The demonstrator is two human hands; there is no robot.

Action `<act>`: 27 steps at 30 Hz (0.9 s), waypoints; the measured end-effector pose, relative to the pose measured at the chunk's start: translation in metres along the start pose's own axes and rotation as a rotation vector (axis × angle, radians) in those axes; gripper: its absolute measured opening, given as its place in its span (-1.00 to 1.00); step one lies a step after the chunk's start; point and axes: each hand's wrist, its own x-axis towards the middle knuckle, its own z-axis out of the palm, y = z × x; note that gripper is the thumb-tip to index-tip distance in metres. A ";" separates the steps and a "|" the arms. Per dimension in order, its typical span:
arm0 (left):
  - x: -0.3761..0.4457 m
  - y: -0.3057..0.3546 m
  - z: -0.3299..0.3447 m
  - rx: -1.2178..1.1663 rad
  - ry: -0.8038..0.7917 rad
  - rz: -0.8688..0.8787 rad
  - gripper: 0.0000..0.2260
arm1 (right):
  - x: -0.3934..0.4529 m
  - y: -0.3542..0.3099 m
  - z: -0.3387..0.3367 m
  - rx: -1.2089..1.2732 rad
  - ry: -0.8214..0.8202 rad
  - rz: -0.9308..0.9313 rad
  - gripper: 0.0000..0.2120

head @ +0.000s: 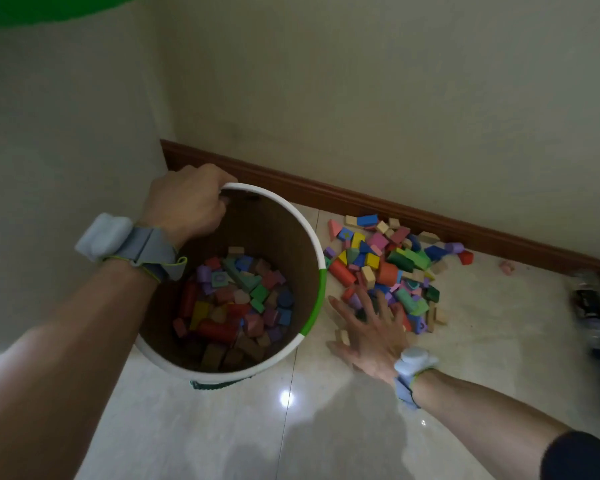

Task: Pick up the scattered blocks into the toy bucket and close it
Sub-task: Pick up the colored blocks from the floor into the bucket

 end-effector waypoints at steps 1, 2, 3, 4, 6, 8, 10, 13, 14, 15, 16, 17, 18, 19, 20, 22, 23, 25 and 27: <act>0.000 0.000 0.000 0.004 -0.003 -0.004 -0.68 | 0.001 0.003 0.003 -0.012 0.011 0.042 -0.21; 0.001 0.000 0.000 0.011 -0.006 -0.006 -0.68 | 0.002 0.004 0.005 -0.018 0.032 0.072 -0.22; 0.001 0.000 0.001 0.017 -0.009 -0.009 -0.68 | 0.004 0.005 0.007 -0.022 0.048 0.084 -0.22; 0.001 0.001 0.001 0.023 -0.014 -0.011 -0.68 | 0.007 0.006 0.008 -0.019 0.066 0.088 -0.23; 0.002 0.003 0.001 0.036 -0.022 -0.009 -0.69 | 0.014 0.007 0.011 -0.015 0.119 0.089 -0.25; 0.004 0.004 0.001 0.057 -0.019 -0.002 -0.70 | 0.023 0.003 0.011 -0.004 0.145 0.113 -0.26; 0.006 0.006 0.001 0.067 -0.019 0.002 -0.70 | 0.033 -0.003 0.010 0.003 0.150 0.141 -0.30; 0.008 0.009 0.001 0.063 -0.023 0.018 -0.70 | 0.043 -0.005 0.010 0.020 0.134 0.156 -0.35; 0.009 0.010 0.000 0.062 -0.020 0.025 -0.70 | 0.044 -0.004 0.011 0.024 0.137 0.158 -0.37; 0.010 0.010 0.000 0.064 -0.016 0.032 -0.70 | 0.045 -0.004 0.012 0.027 0.145 0.158 -0.38; 0.011 0.011 0.000 0.069 -0.013 0.038 -0.70 | 0.045 -0.004 0.012 0.027 0.150 0.157 -0.40; 0.013 0.012 0.000 0.072 -0.014 0.042 -0.70 | 0.044 -0.005 0.012 0.026 0.154 0.154 -0.42; 0.014 0.013 0.000 0.071 -0.016 0.046 -0.70 | 0.044 -0.005 0.013 0.024 0.162 0.153 -0.45; 0.015 0.015 0.001 0.069 -0.018 0.052 -0.70 | 0.044 -0.005 0.014 0.020 0.174 0.152 -0.48; 0.016 0.016 0.001 0.066 -0.020 0.059 -0.70 | 0.044 -0.005 0.014 0.012 0.184 0.151 -0.50; 0.018 0.017 0.002 0.068 -0.019 0.074 -0.72 | 0.042 -0.005 0.015 -0.005 0.197 0.142 -0.55; 0.019 0.018 0.002 0.073 -0.016 0.083 -0.72 | 0.041 -0.005 0.016 -0.009 0.204 0.133 -0.57; 0.022 0.021 0.002 0.080 -0.006 0.101 -0.73 | 0.040 -0.005 0.016 -0.011 0.216 0.116 -0.60; 0.024 0.024 0.004 0.083 0.004 0.117 -0.72 | 0.039 -0.004 0.015 -0.019 0.225 0.108 -0.61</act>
